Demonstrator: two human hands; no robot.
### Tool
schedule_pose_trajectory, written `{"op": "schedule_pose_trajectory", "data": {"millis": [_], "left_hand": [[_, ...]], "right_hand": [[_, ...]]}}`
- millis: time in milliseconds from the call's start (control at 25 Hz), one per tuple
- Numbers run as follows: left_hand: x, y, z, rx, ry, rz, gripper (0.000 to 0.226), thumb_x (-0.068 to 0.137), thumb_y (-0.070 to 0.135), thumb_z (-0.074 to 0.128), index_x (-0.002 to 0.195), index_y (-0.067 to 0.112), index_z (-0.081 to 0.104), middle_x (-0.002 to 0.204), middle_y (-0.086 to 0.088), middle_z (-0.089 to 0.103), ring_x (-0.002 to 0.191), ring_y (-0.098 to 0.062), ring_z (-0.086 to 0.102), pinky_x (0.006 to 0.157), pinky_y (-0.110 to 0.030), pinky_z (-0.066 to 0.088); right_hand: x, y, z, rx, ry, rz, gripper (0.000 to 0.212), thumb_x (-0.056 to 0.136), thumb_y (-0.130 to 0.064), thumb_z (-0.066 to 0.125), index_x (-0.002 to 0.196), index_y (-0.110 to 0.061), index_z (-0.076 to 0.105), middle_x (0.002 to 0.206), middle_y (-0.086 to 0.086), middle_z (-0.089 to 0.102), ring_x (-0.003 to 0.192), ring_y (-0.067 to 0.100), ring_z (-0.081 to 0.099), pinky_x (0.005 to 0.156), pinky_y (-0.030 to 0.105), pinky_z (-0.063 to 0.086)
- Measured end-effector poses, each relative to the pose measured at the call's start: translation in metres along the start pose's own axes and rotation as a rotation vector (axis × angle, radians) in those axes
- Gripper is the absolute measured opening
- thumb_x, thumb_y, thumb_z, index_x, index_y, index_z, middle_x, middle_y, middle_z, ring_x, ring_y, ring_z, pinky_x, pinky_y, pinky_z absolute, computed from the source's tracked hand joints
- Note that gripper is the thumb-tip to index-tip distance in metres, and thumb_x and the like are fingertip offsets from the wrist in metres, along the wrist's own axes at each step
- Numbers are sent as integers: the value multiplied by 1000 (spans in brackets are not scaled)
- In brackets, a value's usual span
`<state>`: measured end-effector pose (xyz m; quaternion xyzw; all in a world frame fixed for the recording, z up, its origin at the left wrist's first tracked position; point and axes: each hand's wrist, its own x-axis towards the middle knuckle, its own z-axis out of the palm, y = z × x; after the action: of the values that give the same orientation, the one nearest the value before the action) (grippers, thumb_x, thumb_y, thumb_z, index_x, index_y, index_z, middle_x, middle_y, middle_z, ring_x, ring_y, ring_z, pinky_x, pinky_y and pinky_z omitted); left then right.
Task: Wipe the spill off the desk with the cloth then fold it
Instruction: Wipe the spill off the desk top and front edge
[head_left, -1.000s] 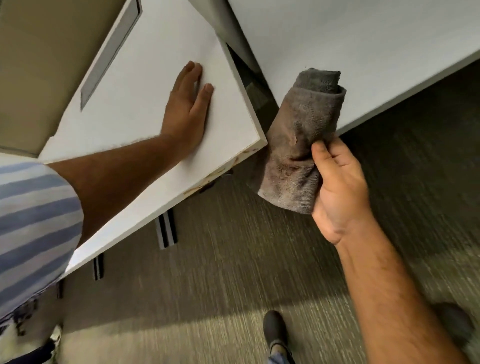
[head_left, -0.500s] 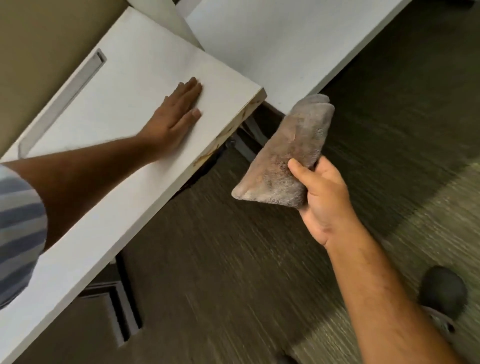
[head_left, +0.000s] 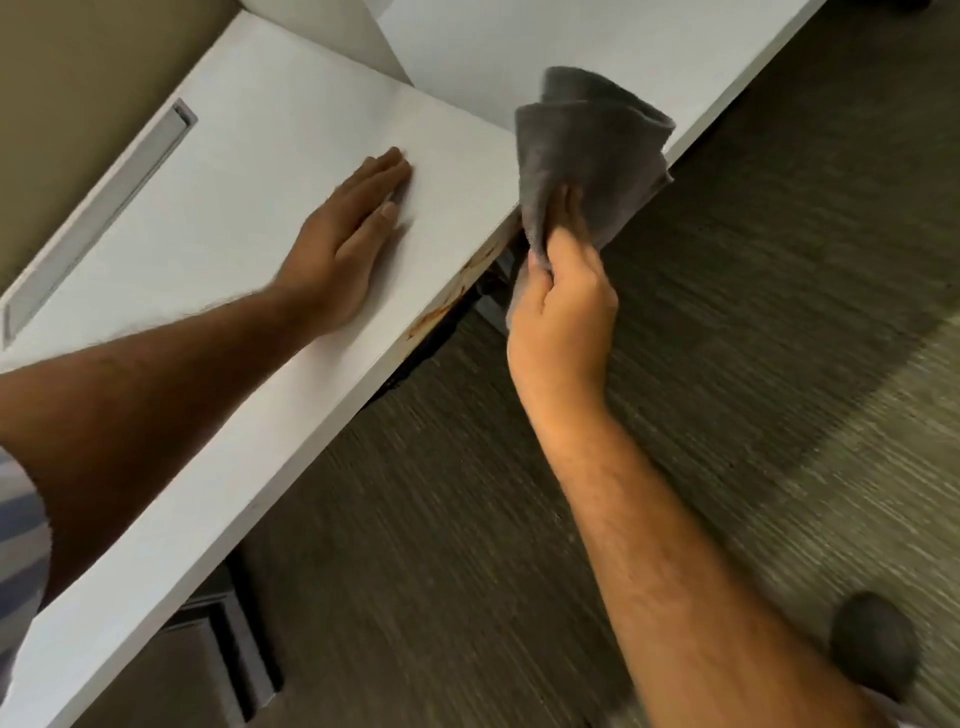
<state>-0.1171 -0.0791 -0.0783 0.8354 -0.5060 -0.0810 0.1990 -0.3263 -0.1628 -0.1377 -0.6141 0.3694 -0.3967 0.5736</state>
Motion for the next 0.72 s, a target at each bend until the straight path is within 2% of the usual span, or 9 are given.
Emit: {"op": "schedule_pose_trajectory", "data": {"millis": [120,240,320,400,480,520,600,640,720], "left_hand": [[0,-1,0,-42,-3,-11,51,112,34,39,160,19,49,172,3,38,162,-10,26,135,-36,17],[1,2,-2,-75,24,-1,47,113,32,40,154,17,57,166,4,46,159,-10,35,132,-32,24],[-4,5,-2,-151,178,-8,41,112,32,42,137,14,71,147,2,66,142,-8,56,119,-26,40],[-14,7,-3,-193,404,-99,35,110,31,43,112,20,76,115,5,76,113,-5,68,100,-23,51],[-17,8,-4,-322,560,-257,32,106,27,43,94,24,72,97,3,76,94,-10,69,91,-29,58],[-16,6,-5,-475,577,-345,30,104,23,44,93,21,71,96,-2,76,93,-13,71,94,-32,60],[-29,-1,-9,-681,467,-422,25,100,12,48,103,15,73,110,-8,76,108,-19,74,108,-39,58],[-44,-2,-14,-651,375,-418,29,99,9,49,110,18,75,120,-3,77,119,-17,72,113,-39,54],[-83,-10,-22,-410,247,-403,37,100,12,52,124,26,75,137,12,72,134,-6,63,121,-30,44]], "right_hand": [[-22,0,19,-23,44,-40,49,104,9,53,153,3,51,164,21,46,155,29,41,124,14,28],[-42,-1,26,-99,23,-79,50,106,9,53,155,-2,50,166,19,44,154,28,43,124,20,31],[-53,-3,28,-158,-19,-73,52,106,7,53,157,-6,49,168,15,43,153,24,44,122,14,29],[-67,-7,28,-184,-66,-63,54,107,5,53,158,-9,48,169,12,42,152,22,45,119,7,25],[-90,-11,35,-222,-96,-52,53,106,3,54,158,-11,50,168,11,44,148,24,50,118,15,30],[-104,-13,40,-244,-113,-59,53,106,2,55,157,-12,51,167,10,45,145,26,54,117,21,34],[-137,-13,50,-243,-185,-82,54,104,2,56,156,-14,52,165,10,49,139,27,60,115,26,42],[-152,-9,54,-223,-245,-75,55,104,3,56,155,-15,54,161,10,54,136,27,62,114,30,48],[-177,1,58,-177,-383,7,51,102,5,56,149,-16,62,146,10,66,126,29,67,106,39,59]]}}
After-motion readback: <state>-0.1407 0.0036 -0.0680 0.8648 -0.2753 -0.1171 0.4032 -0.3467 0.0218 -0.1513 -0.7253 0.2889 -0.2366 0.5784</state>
